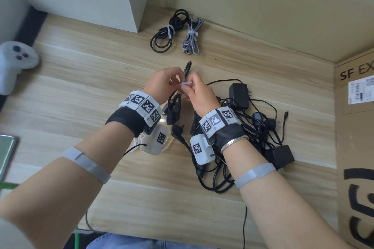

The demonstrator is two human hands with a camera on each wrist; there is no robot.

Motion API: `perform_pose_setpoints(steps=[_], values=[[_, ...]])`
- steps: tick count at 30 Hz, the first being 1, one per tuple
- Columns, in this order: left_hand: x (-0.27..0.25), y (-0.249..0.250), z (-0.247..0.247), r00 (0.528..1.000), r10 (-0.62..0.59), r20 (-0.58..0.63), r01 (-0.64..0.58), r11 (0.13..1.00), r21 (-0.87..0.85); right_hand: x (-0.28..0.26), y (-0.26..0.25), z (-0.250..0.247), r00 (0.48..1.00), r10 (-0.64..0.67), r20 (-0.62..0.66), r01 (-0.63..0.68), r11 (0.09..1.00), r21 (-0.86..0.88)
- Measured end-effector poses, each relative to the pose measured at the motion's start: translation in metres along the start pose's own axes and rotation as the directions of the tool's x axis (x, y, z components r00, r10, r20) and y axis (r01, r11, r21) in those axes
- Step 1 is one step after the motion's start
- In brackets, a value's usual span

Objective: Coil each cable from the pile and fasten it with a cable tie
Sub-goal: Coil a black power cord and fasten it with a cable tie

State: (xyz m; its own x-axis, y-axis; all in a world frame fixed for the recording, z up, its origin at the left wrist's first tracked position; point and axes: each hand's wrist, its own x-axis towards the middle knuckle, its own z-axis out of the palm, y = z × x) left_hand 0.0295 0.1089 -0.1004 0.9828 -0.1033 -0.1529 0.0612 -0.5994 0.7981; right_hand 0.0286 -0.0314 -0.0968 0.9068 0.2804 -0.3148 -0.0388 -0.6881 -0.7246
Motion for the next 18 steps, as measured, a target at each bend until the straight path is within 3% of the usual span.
perform_pose_setpoints(steps=[5, 10, 13, 15, 18], values=[[0.001, -0.003, 0.001, 0.995, 0.060, 0.074, -0.054, 0.995, -0.085, 0.000, 0.004, -0.003, 0.996, 0.084, -0.001, -0.083, 0.993, 0.081], [0.003, -0.004, 0.007, 0.995, 0.095, 0.015, -0.095, 0.995, 0.026, -0.001, -0.002, -0.008, 0.997, 0.013, -0.077, -0.018, 0.998, -0.068], [0.005, -0.011, 0.010, 0.999, 0.033, 0.039, -0.037, 0.995, 0.098, -0.001, -0.006, -0.019, 0.983, 0.005, -0.183, -0.009, 1.000, -0.024], [0.007, -0.017, 0.011, 0.999, -0.027, 0.046, 0.024, 0.998, 0.055, -0.002, -0.009, -0.026, 0.974, -0.008, -0.227, -0.001, 0.999, -0.041], [0.007, -0.021, 0.013, 0.996, -0.079, 0.048, 0.078, 0.997, 0.019, -0.003, -0.013, -0.038, 0.981, 0.052, -0.185, -0.070, 0.993, -0.091]])
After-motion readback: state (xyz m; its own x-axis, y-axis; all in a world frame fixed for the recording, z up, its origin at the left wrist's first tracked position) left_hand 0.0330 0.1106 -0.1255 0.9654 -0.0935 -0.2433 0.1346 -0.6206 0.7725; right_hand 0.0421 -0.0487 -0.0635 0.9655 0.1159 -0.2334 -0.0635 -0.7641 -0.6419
